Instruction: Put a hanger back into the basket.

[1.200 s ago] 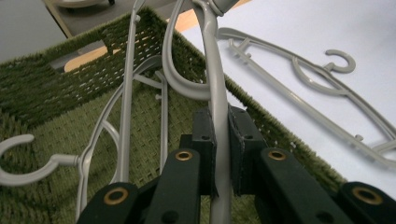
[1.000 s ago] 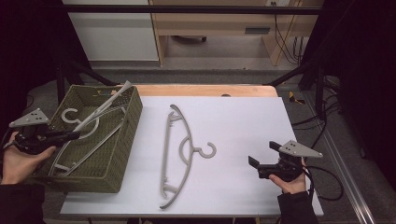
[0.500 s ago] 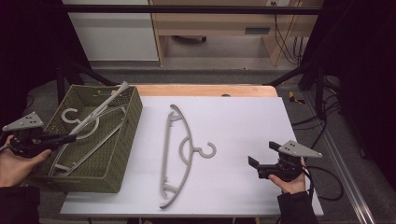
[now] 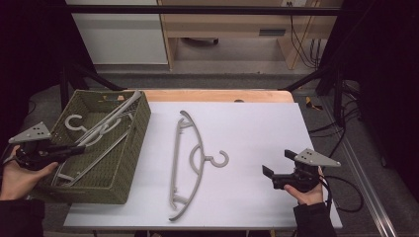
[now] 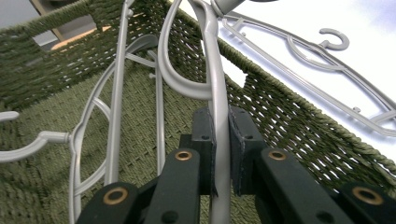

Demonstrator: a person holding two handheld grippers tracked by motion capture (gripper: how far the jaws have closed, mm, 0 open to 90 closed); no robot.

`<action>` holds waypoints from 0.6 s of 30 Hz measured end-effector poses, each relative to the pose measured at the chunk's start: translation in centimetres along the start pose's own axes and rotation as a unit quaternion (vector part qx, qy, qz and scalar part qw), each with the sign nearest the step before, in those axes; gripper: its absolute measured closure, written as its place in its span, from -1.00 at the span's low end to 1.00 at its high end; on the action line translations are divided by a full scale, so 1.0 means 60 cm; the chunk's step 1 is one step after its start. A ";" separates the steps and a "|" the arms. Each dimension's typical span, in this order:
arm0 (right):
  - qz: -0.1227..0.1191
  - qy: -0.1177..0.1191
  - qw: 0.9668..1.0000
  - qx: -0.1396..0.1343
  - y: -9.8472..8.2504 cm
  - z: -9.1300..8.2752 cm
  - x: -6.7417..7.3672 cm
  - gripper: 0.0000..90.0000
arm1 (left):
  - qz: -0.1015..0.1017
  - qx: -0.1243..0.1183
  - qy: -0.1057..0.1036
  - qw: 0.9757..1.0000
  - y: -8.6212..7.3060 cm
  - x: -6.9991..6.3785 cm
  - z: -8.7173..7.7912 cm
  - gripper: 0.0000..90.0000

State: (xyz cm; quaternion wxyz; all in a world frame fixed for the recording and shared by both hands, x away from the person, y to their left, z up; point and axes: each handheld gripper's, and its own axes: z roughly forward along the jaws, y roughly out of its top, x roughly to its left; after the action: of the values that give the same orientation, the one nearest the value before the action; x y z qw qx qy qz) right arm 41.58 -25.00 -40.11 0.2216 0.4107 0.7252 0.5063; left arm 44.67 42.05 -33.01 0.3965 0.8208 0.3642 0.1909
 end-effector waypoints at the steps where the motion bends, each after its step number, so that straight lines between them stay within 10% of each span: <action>1: -0.002 -0.001 1.000 0.001 0.000 0.000 0.000 -0.97 | 0.000 0.000 0.000 1.000 0.000 0.000 0.000 0.82; 18: 0.000 -0.001 1.000 0.003 -0.001 0.002 0.001 -0.97 | -0.010 0.062 0.004 0.998 -0.030 0.019 0.031 0.81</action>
State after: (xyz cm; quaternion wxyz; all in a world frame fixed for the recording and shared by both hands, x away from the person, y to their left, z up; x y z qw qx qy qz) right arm 41.64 -24.91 -40.21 0.2209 0.4116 0.7269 0.5034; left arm 45.75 42.73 -35.56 0.3449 0.8398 0.3847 0.1670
